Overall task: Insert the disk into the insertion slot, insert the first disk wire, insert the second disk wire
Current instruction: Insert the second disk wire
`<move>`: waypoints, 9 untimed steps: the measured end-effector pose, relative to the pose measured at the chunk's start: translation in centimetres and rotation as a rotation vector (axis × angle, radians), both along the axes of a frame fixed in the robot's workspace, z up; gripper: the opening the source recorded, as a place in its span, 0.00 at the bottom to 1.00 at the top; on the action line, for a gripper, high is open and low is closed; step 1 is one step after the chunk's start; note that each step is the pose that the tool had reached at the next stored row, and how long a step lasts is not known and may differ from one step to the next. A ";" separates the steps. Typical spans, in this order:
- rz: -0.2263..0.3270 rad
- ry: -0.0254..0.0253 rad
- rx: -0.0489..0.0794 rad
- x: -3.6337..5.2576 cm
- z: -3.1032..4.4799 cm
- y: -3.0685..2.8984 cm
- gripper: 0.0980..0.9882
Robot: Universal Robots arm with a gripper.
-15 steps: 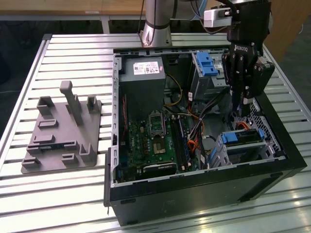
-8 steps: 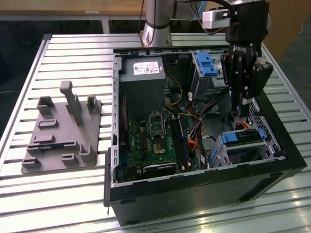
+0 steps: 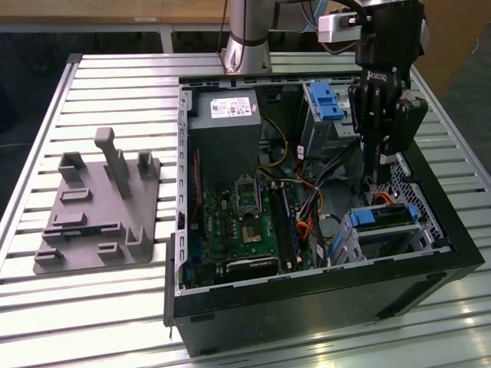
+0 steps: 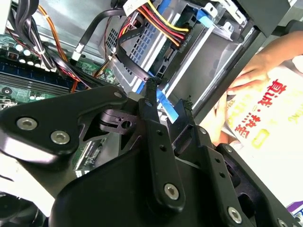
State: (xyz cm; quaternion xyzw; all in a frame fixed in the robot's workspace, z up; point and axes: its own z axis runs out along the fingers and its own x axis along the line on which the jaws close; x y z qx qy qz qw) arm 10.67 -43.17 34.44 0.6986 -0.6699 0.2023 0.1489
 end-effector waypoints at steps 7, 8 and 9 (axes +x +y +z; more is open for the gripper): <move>0.006 -0.0001 0.000 0.11 -0.09 0.07 0.31; 0.008 -0.0001 0.000 0.14 -0.11 0.07 0.31; 0.011 -0.0001 0.000 0.16 -0.13 0.07 0.31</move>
